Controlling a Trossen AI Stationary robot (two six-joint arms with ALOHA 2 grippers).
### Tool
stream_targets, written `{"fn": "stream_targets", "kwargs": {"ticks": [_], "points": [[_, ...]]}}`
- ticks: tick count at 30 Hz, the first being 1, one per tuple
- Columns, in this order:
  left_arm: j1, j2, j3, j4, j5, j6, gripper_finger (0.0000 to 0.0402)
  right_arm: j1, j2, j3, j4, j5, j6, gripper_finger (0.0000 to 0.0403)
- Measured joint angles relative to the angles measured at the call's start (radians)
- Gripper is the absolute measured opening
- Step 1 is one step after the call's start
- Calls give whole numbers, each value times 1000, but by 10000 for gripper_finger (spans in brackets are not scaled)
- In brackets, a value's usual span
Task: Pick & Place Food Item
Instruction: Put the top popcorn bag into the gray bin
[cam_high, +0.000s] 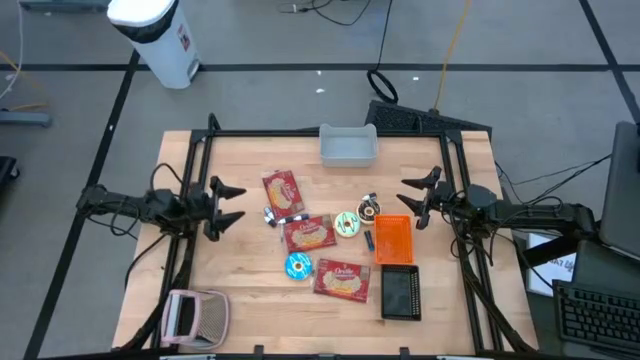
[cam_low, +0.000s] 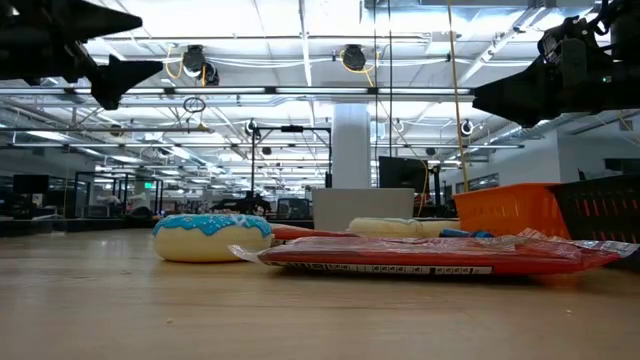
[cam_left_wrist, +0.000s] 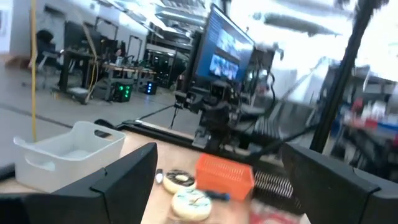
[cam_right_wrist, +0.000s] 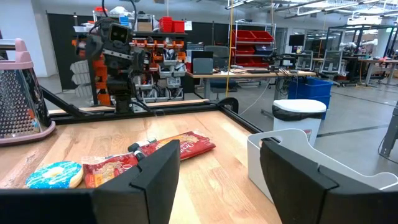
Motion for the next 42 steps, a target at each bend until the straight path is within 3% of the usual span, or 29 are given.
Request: {"fn": "stream_targets", "kwargs": {"ticks": [7, 12, 16, 20, 23, 31, 42], "points": [[0, 0, 0, 24, -82, -185, 347, 0, 0, 0, 0, 0, 0, 210], [1, 21, 1, 43, -289, -273, 347, 0, 0, 0, 0, 0, 0, 210], [38, 113, 36, 3, -356, -346, 347, 0, 0, 0, 0, 0, 0, 210], [124, 281, 100, -170, -383, -538, 344, 0, 0, 0, 0, 0, 0, 210], [209, 443, 136, -244, -321, -648, 332, 0, 0, 0, 0, 0, 0, 210], [404, 826, 198, -189, -128, -748, 302, 0, 0, 0, 0, 0, 0, 210], [585, 1210, 323, -115, 60, -778, 321, 0, 0, 0, 0, 0, 0, 210]]}}
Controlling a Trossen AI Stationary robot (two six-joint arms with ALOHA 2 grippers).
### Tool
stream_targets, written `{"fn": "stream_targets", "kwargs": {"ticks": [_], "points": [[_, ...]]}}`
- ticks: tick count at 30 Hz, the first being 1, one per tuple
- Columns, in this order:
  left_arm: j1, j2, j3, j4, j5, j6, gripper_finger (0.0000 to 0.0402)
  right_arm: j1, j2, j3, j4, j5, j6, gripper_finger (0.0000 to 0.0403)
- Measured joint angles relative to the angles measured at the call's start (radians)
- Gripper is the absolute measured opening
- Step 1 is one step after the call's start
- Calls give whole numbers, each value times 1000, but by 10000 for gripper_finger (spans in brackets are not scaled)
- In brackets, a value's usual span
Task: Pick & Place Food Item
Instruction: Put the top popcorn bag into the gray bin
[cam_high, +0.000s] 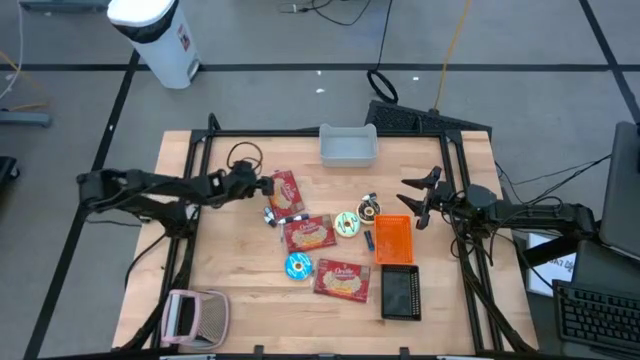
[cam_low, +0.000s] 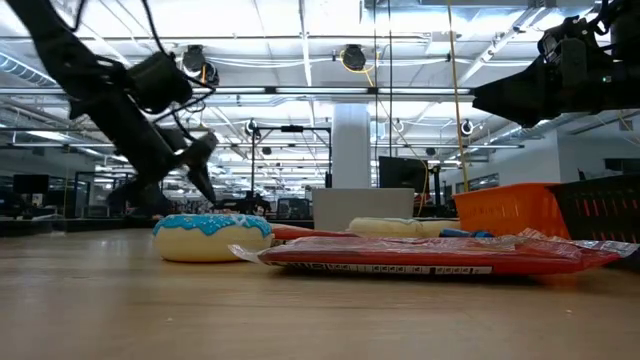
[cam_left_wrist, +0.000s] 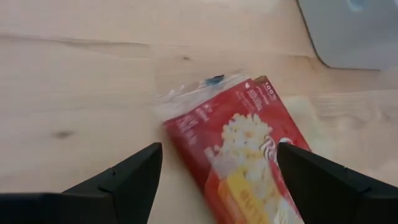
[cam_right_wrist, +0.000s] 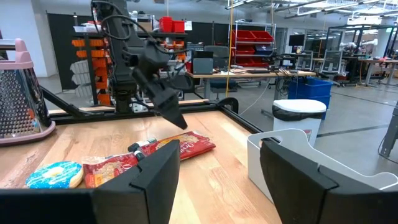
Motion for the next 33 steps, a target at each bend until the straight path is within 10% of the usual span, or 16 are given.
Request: {"fn": "stream_targets", "kwargs": {"ticks": [22, 33], "points": [[65, 294, 214, -51, 5, 80, 320, 0, 0, 0, 0, 0, 0, 210], [67, 295, 213, -96, -22, 131, 159, 0, 0, 0, 0, 0, 0, 210]]}}
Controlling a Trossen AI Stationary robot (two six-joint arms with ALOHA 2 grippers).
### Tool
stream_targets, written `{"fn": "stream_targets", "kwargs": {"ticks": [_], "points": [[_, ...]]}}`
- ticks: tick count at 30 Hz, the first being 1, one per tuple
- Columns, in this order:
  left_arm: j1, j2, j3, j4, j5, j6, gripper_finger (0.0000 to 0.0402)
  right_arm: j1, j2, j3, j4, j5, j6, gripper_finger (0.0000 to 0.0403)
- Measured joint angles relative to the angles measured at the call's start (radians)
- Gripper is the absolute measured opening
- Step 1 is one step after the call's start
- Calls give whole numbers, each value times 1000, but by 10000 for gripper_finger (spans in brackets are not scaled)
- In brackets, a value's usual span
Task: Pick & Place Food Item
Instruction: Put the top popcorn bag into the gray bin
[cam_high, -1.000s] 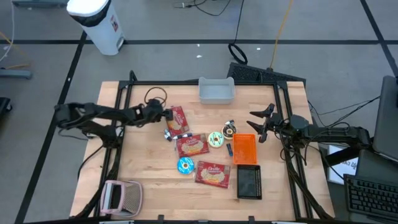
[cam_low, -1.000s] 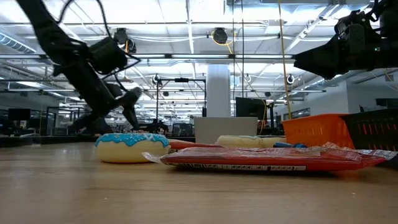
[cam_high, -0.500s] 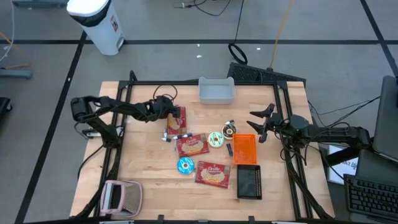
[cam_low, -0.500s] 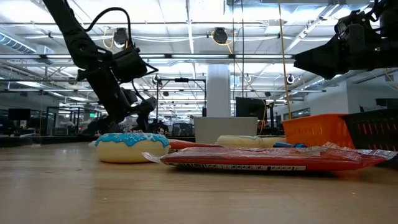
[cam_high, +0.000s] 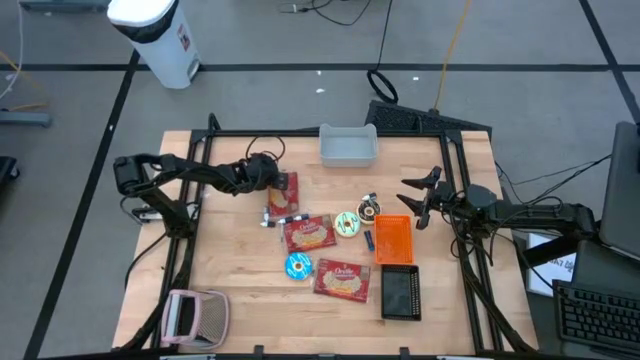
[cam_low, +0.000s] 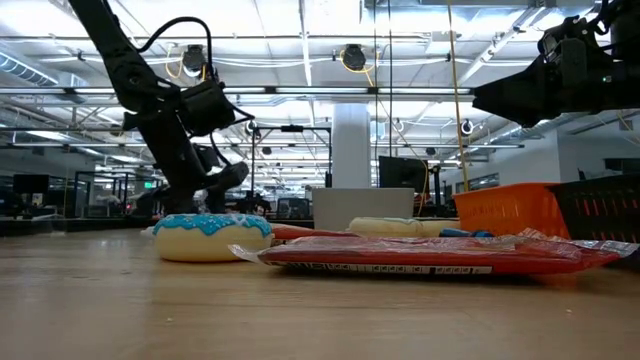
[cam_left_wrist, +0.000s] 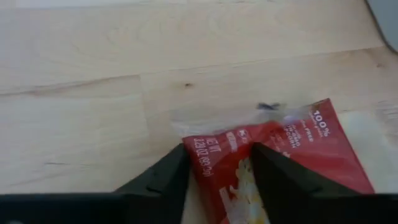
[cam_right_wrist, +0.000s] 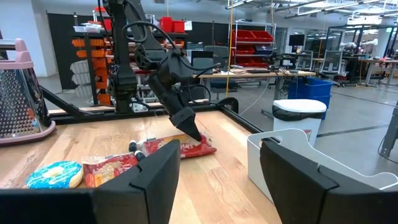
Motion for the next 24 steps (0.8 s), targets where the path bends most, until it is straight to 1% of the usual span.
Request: {"fn": "stream_targets", "kwargs": {"ticks": [5, 9, 10, 15, 17, 21, 24], "points": [[1, 0, -2, 35, -17, 86, 86, 0, 0, 0, 0, 0, 0, 210], [0, -28, -3, 103, -37, 135, 24, 0, 0, 0, 0, 0, 0, 210], [0, -44, -4, 119, -42, 151, 14, 0, 0, 0, 0, 0, 0, 210], [-15, -135, -3, 222, -92, 260, 12, 0, 0, 0, 0, 0, 0, 210], [-23, -177, -3, 256, -93, 299, 6, 0, 0, 0, 0, 0, 0, 210], [-49, -245, -2, 330, -93, 374, 6, 0, 0, 0, 0, 0, 0, 210], [-68, -270, 40, 327, -90, 436, 3, 0, 0, 0, 0, 0, 0, 210]]}}
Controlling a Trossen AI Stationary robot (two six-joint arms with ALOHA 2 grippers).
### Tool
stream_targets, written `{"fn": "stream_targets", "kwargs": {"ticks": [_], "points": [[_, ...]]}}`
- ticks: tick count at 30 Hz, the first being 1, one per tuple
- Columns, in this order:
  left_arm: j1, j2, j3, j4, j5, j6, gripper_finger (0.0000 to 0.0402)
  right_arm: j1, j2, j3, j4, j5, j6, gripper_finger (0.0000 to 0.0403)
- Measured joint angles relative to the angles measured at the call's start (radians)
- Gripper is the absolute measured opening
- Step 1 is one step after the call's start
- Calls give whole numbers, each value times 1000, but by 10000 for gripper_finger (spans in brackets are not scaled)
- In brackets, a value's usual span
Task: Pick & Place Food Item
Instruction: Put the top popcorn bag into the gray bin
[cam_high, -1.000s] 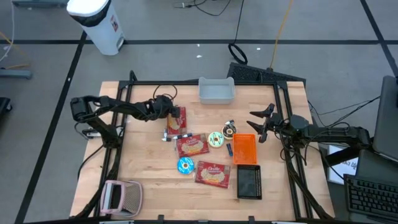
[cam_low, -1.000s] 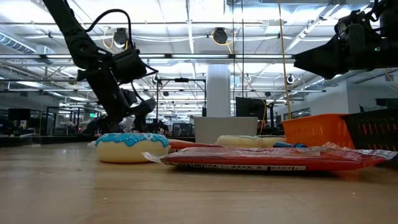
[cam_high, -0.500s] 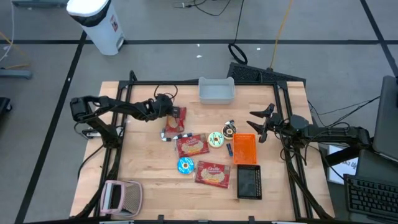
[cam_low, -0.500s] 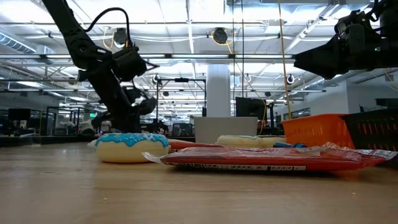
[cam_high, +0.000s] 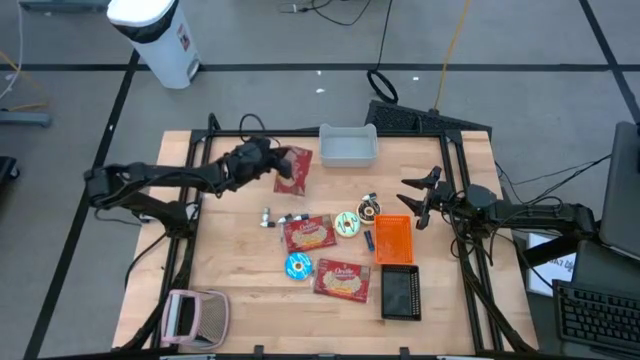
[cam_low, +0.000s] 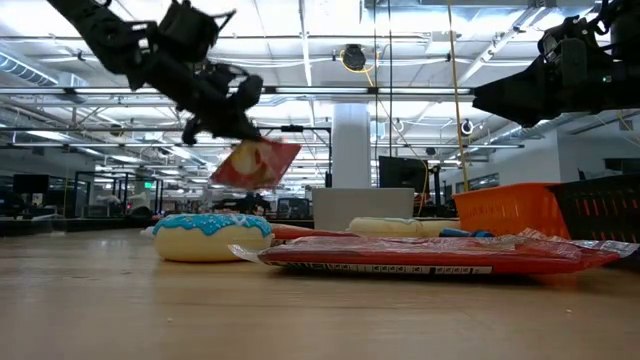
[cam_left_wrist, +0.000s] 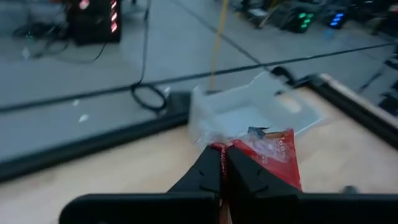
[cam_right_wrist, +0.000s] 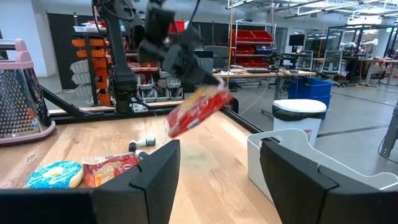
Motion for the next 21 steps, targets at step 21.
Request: {"fn": "stream_targets", "kwargs": {"ticks": [21], "points": [[-2, 412, 844, -342, 23, 668, 1, 0, 0, 0, 1, 0, 0, 210]]}}
